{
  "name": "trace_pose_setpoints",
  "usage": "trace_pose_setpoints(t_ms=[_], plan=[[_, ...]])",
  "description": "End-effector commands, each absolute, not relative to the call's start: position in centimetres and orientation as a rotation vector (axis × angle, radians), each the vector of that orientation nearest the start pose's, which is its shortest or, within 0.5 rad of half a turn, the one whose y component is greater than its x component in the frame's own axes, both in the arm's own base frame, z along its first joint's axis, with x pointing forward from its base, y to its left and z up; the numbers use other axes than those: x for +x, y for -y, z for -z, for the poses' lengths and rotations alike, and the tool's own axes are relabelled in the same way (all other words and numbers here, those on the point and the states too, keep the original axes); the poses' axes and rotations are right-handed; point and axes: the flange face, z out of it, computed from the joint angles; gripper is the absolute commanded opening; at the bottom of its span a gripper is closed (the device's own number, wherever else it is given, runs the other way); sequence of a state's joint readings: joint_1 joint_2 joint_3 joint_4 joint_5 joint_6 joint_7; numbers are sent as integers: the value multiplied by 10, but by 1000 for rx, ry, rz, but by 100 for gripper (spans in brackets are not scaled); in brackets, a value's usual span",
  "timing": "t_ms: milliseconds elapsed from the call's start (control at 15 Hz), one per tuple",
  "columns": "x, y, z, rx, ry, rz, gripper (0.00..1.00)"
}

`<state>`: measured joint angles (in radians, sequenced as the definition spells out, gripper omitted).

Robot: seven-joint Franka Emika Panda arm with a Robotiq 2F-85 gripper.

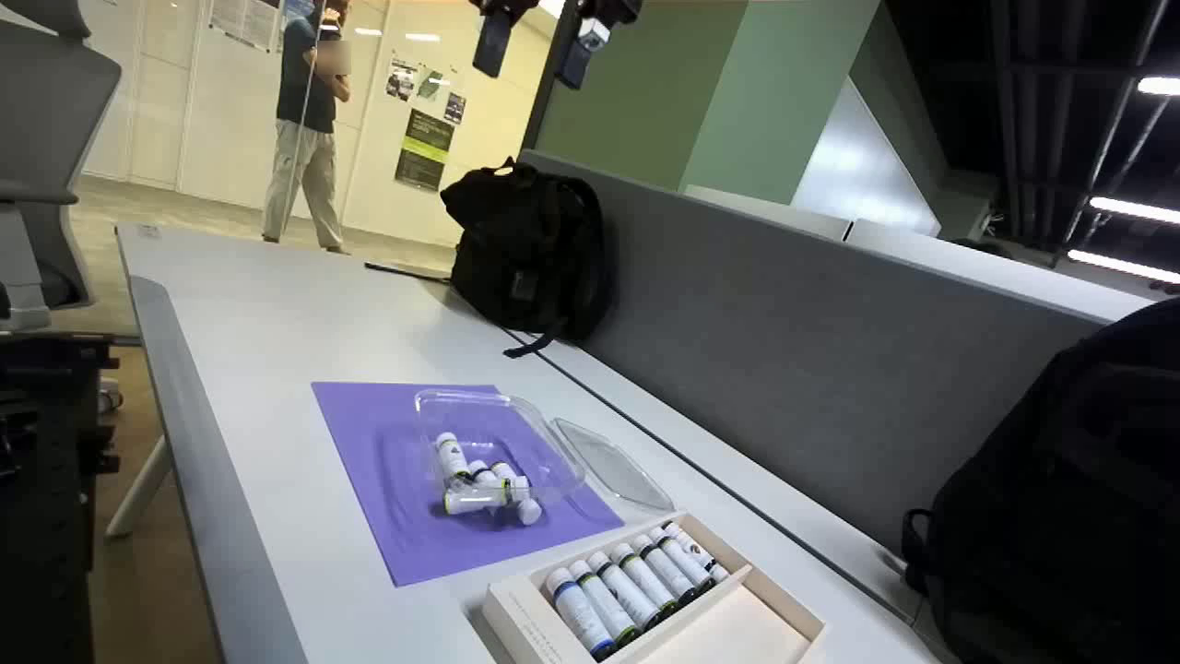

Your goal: Put one bottle from the container into the bottom of the segment tray

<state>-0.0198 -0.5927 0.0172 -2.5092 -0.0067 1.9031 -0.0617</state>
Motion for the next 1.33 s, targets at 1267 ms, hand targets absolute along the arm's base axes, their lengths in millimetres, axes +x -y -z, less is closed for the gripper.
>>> trace_pose_setpoints(t_ms=[1267], plan=[[410,-6,-452,-3178,346,15,100]])
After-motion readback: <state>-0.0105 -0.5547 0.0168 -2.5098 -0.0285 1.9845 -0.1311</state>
